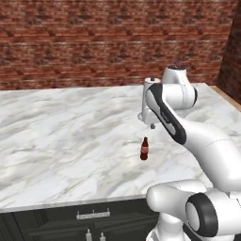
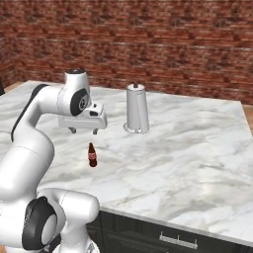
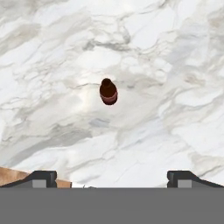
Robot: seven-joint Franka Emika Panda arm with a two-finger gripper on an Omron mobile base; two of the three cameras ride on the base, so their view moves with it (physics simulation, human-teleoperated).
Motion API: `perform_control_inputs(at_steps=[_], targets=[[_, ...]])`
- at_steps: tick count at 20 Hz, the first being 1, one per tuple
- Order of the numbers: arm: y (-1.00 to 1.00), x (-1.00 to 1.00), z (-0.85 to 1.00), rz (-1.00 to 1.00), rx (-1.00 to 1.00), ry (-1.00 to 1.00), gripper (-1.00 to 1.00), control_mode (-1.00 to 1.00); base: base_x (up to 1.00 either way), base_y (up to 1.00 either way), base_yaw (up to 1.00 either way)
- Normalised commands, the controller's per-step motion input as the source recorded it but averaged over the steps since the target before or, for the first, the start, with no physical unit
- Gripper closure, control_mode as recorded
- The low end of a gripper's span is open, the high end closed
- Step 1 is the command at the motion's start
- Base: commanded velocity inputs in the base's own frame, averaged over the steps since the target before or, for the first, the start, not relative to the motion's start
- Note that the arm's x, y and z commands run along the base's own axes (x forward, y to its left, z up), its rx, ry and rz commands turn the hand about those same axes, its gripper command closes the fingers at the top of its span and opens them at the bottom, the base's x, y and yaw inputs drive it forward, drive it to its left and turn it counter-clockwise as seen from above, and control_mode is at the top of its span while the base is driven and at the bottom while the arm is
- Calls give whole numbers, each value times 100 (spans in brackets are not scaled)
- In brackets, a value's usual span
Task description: Place the large bottle from the dining counter next to the other large bottle outside the sink, and place the small bottle from the dining counter next to the other small bottle inside the sink.
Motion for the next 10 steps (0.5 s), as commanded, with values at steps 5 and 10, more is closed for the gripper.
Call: perform_control_inputs(at_steps=[5,10], targets=[[1,13,-15,2,-1,0,-100,-100,0,0,0],[4,18,-15,1,0,0,-100,-100,0,0,0]])
